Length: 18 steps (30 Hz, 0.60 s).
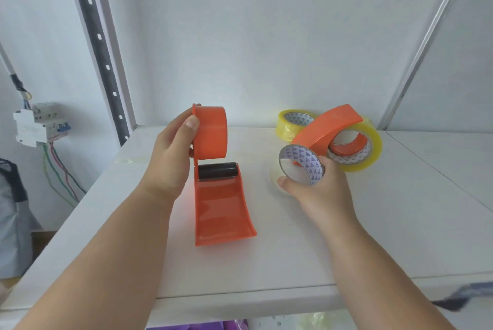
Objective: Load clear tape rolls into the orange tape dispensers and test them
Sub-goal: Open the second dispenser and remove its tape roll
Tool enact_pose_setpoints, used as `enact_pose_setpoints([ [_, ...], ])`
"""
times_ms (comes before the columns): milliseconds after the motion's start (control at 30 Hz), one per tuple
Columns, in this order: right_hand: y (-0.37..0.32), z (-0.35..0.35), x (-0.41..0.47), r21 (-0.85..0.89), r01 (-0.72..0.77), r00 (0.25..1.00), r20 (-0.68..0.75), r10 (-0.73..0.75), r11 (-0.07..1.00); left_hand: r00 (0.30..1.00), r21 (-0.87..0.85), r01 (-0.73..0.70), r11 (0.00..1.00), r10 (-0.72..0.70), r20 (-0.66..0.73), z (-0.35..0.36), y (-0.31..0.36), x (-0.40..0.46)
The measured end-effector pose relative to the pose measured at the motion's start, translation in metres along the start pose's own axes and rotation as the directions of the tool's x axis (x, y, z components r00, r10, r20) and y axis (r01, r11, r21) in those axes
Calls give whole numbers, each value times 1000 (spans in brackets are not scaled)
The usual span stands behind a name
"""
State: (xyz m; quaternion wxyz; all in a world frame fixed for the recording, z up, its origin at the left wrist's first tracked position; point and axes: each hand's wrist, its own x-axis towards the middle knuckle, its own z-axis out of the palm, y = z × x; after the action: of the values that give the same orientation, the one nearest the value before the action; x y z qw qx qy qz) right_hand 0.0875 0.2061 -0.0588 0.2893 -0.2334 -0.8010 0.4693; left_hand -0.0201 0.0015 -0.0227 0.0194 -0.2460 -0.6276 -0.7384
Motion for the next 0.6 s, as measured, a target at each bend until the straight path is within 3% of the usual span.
enact_pose_setpoints([
  [300, 3, -11, -5, -130, -73, 997, -21, 71, 989, 999, 10, -42, 999, 41, 26, 2, -2, 2],
  [500, 1, -20, -7, -154, -32, 999, 26, 36, 987, 999, -6, -16, 1000, 16, 34, 3, -2, 0],
  [600, -9, -27, -9, -198, 76, 997, 22, -73, 977, 1000, -11, 0, 1000, 0, 18, 6, -4, 0],
])
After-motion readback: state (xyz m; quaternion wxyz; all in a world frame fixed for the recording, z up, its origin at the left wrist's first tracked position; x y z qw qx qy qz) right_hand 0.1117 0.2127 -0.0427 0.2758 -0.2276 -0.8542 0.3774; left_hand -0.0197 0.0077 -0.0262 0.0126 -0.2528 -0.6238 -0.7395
